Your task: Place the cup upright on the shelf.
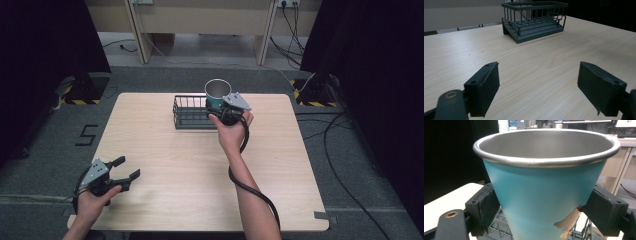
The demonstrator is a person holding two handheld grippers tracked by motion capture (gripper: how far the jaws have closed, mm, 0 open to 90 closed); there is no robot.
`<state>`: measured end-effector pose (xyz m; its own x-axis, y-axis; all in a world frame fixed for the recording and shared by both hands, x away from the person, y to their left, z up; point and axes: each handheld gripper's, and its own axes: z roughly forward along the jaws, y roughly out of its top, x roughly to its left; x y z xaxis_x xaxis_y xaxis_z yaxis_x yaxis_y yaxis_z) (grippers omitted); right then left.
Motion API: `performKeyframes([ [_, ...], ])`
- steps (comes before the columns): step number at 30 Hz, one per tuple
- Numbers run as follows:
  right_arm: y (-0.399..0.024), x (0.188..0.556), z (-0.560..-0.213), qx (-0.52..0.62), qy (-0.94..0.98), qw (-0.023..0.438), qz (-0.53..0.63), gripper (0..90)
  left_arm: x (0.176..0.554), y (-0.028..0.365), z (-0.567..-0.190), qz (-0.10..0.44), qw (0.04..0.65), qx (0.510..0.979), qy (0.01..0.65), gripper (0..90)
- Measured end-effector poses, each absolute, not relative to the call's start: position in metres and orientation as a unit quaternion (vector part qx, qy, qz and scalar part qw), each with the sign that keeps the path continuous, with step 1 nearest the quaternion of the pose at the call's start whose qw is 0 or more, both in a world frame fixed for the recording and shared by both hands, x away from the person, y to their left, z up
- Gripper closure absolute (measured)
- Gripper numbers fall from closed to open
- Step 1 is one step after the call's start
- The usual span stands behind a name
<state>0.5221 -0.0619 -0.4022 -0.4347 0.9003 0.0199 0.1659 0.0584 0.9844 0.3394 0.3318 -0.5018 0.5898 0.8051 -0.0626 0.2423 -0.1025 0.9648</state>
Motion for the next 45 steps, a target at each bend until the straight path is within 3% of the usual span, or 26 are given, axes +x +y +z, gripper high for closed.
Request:
performKeyframes([
  [45, -0.045, 0.552, -0.396, 0.423, 0.648, 0.324, 0.544, 18.6, 0.339, 0.332, -0.502, 0.25, 0.557, 0.698, 0.374, 18.2],
])
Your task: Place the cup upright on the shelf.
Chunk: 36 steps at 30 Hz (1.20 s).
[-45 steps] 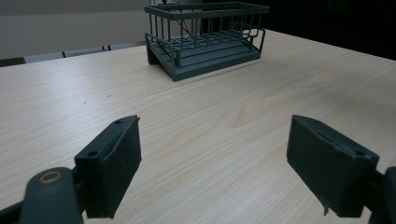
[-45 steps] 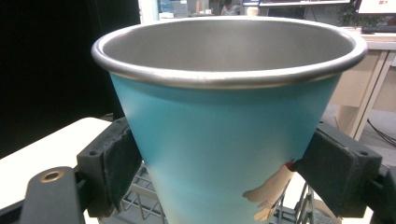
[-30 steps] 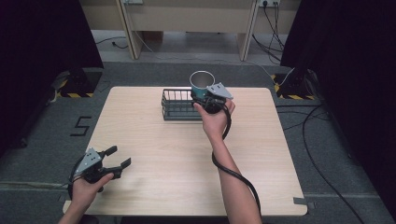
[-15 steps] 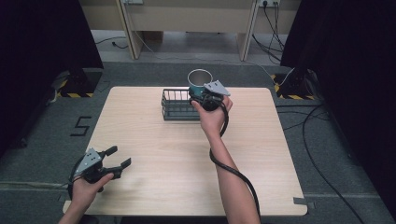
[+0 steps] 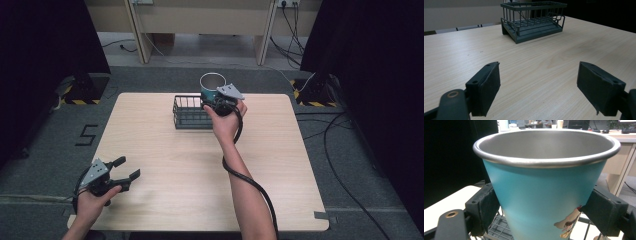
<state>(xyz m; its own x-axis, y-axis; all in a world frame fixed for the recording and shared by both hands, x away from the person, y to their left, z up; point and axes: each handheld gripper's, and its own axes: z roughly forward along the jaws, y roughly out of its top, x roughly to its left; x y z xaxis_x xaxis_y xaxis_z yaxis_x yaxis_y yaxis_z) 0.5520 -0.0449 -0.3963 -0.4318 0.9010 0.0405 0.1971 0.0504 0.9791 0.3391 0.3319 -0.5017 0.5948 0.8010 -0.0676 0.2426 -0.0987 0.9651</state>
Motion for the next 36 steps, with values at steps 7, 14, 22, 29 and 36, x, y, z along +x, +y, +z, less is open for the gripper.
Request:
performKeyframes([
  [7, -0.042, 0.556, -0.4, 0.428, 0.649, 0.32, 0.541, 18.6, 0.339, 0.332, -0.502, 0.25, 0.558, 0.697, 0.374, 18.3],
  [14, -0.036, 0.563, -0.4, 0.429, 0.652, 0.318, 0.539, 18.6, 0.339, 0.332, -0.502, 0.25, 0.558, 0.697, 0.374, 18.3],
  [22, -0.03, 0.569, -0.401, 0.433, 0.653, 0.312, 0.538, 18.6, 0.339, 0.333, -0.502, 0.25, 0.558, 0.697, 0.375, 18.3],
  [29, -0.026, 0.575, -0.403, 0.434, 0.654, 0.31, 0.536, 18.5, 0.339, 0.333, -0.502, 0.249, 0.56, 0.695, 0.376, 18.3],
  [36, -0.023, 0.58, -0.404, 0.44, 0.655, 0.306, 0.533, 18.5, 0.339, 0.333, -0.502, 0.249, 0.561, 0.694, 0.376, 18.3],
])
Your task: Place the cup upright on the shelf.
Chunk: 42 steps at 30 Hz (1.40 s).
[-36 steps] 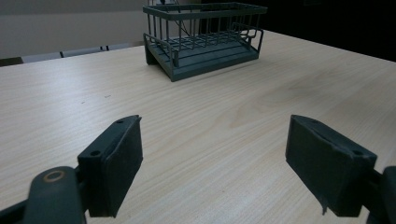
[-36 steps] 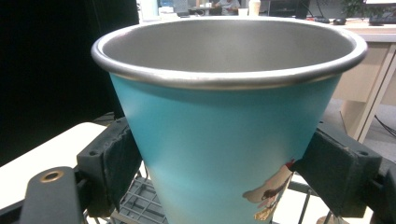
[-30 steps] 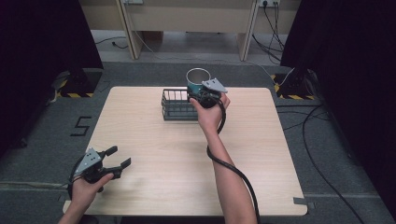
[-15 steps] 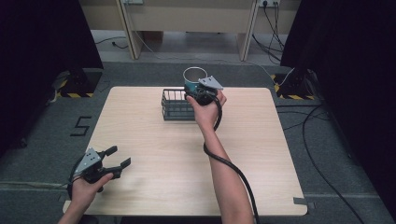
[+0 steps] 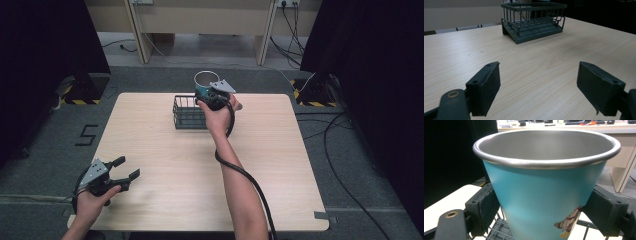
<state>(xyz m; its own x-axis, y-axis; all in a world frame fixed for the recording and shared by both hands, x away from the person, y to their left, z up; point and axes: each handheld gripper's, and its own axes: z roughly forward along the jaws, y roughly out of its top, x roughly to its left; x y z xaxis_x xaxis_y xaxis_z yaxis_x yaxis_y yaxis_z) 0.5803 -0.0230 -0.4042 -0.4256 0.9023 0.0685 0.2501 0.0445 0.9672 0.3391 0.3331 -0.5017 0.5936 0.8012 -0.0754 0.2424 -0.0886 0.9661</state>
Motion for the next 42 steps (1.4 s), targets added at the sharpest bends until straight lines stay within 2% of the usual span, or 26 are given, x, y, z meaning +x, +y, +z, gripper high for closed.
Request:
performKeyframes([
  [13, -0.018, 0.589, -0.406, 0.446, 0.658, 0.302, 0.526, 18.5, 0.339, 0.333, -0.502, 0.249, 0.562, 0.694, 0.375, 18.4],
  [42, -0.017, 0.597, -0.438, 0.48, 0.669, 0.282, 0.492, 18.5, 0.339, 0.333, -0.501, 0.248, 0.563, 0.694, 0.374, 18.4],
])
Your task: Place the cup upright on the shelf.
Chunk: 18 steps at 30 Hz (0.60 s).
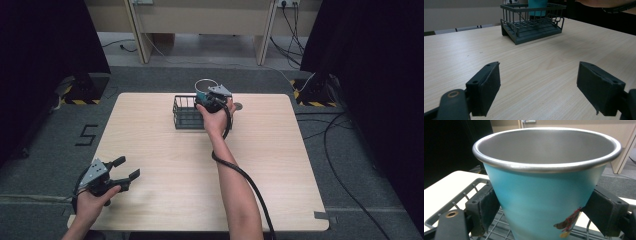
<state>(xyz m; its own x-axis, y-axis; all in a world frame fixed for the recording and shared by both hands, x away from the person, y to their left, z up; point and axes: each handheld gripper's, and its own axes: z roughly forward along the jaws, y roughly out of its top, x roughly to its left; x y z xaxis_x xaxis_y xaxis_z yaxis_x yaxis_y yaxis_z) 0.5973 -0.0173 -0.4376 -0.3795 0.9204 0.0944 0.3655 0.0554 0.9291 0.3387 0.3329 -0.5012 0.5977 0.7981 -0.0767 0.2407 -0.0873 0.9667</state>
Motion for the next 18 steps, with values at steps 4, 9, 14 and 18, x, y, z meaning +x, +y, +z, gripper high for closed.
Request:
performKeyframes([
  [4, -0.0174, 0.5975, -0.4401, 0.483, 0.672, 0.282, 0.485, 18.5, 0.3388, 0.333, -0.5012, 0.248, 0.563, 0.694, 0.374, 18.4],
  [9, -0.0175, 0.5983, -0.4438, 0.488, 0.676, 0.28, 0.476, 18.4, 0.3387, 0.3329, -0.5012, 0.248, 0.563, 0.695, 0.373, 18.4],
  [14, -0.0166, 0.5985, -0.4462, 0.491, 0.678, 0.278, 0.472, 18.4, 0.3387, 0.3329, -0.5012, 0.247, 0.563, 0.695, 0.373, 18.4],
  [18, -0.016, 0.5987, -0.4472, 0.49, 0.68, 0.278, 0.47, 18.4, 0.3387, 0.3329, -0.5012, 0.247, 0.563, 0.695, 0.373, 18.4],
])
